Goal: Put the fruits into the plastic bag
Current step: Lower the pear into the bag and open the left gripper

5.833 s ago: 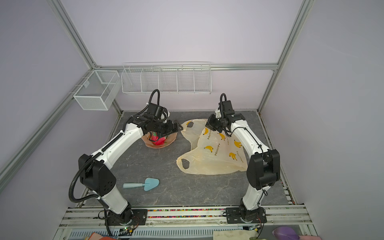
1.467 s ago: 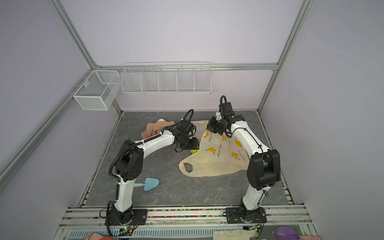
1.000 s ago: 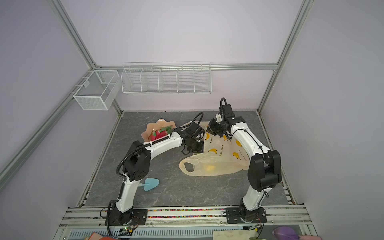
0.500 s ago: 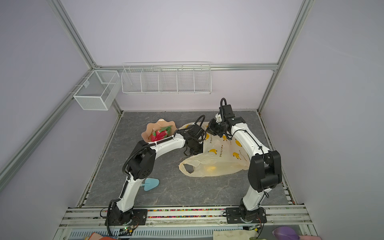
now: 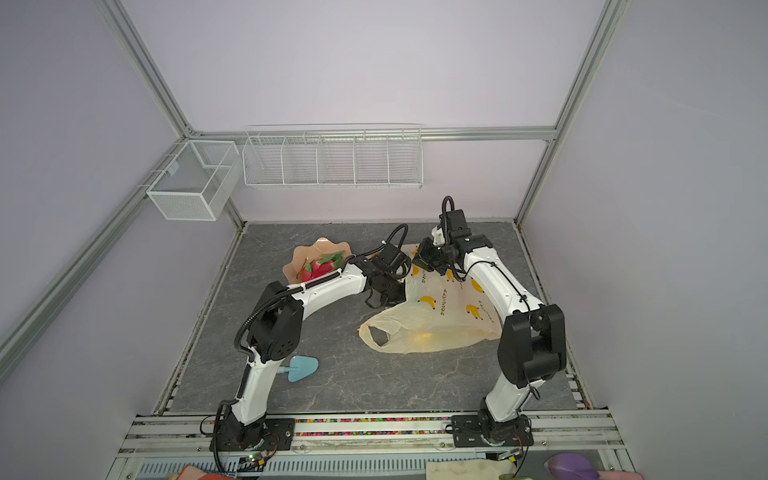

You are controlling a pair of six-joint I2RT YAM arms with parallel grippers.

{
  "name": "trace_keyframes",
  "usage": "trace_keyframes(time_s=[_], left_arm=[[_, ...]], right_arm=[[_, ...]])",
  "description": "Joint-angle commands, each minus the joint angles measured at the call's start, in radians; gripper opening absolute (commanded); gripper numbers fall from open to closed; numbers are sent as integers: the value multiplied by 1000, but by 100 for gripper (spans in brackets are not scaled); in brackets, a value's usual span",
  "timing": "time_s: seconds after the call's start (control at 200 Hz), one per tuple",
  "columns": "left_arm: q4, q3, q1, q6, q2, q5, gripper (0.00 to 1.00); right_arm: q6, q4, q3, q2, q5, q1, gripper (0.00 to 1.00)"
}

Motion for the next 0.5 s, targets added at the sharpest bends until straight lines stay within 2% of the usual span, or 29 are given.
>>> trace_keyframes(time_s=[0.0,0.135,0.355,0.5], left_arm=[[-5,29,7,-12,-29,55,100],[-15,39,8,-10,-22,77,100],[-156,101,10,69,-42,-86,100],[-166,102,18,79,-62,-119,100]], right_arm=[[0,7,-22,-39,-1,-7,7],[-10,-7,-26,-54,19,-12,7],[-26,-23,-33,-76,32,-25,7],[-27,-23,-38,-81,32,-30,7]])
